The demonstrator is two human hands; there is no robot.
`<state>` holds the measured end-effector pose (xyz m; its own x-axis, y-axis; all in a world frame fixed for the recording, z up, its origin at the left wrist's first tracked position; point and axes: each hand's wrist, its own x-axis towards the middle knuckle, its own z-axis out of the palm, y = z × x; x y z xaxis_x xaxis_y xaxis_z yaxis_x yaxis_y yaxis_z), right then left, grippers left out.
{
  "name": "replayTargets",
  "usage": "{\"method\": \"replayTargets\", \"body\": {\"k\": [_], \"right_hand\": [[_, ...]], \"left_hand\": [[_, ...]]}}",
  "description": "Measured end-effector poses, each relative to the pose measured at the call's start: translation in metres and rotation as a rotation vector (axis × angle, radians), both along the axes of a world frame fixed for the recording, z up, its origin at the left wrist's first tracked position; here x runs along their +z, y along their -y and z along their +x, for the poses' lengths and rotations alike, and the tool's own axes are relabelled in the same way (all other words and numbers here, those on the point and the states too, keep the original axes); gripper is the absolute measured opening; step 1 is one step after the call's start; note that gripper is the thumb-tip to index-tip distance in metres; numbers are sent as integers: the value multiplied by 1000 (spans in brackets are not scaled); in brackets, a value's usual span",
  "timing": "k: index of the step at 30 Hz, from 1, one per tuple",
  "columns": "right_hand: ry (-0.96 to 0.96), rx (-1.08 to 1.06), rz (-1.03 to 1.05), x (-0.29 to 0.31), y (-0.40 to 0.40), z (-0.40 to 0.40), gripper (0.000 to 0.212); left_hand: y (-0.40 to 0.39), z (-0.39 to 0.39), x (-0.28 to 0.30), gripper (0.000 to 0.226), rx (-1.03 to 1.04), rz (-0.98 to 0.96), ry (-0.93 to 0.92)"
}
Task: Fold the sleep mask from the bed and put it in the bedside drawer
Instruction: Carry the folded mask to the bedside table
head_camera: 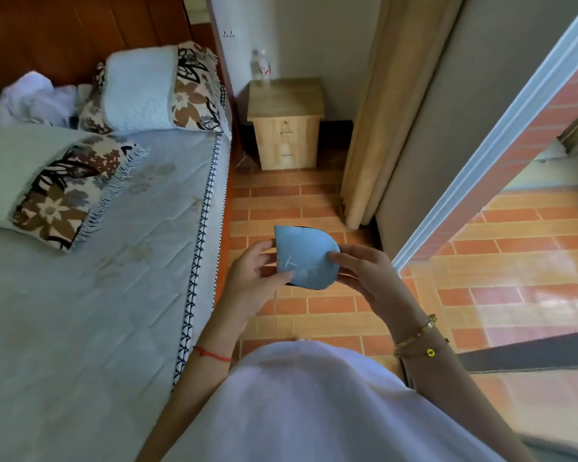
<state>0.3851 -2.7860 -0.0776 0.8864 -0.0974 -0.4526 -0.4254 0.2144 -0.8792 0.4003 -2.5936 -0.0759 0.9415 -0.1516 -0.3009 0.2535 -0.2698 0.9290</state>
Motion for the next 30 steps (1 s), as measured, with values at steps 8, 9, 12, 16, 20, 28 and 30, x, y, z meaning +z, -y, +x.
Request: {"method": "replayTargets", "body": {"k": [8,9,12,16,20,28,30], "right_hand": [[-23,-23,8,2,23,123,20],[-27,-20,2,1,26,137,21],[-38,-9,13,-4,36,191,14],[-39,5,6,-15,54,267,22],[-30,42,10,-17,76,346,28],[-12,78,0,-11,122,491,6],[-18,90,-6,-12,130,519,6]], "left_hand": [[22,123,1,65,-14,22,-19],[24,137,-1,65,-3,13,-22],[34,189,-7,67,21,29,-27],[51,260,-13,69,43,40,-36],[74,336,-7,71,58,73,-30],[119,465,9,73,128,120,-61],[129,490,11,72,148,103,-52]]}}
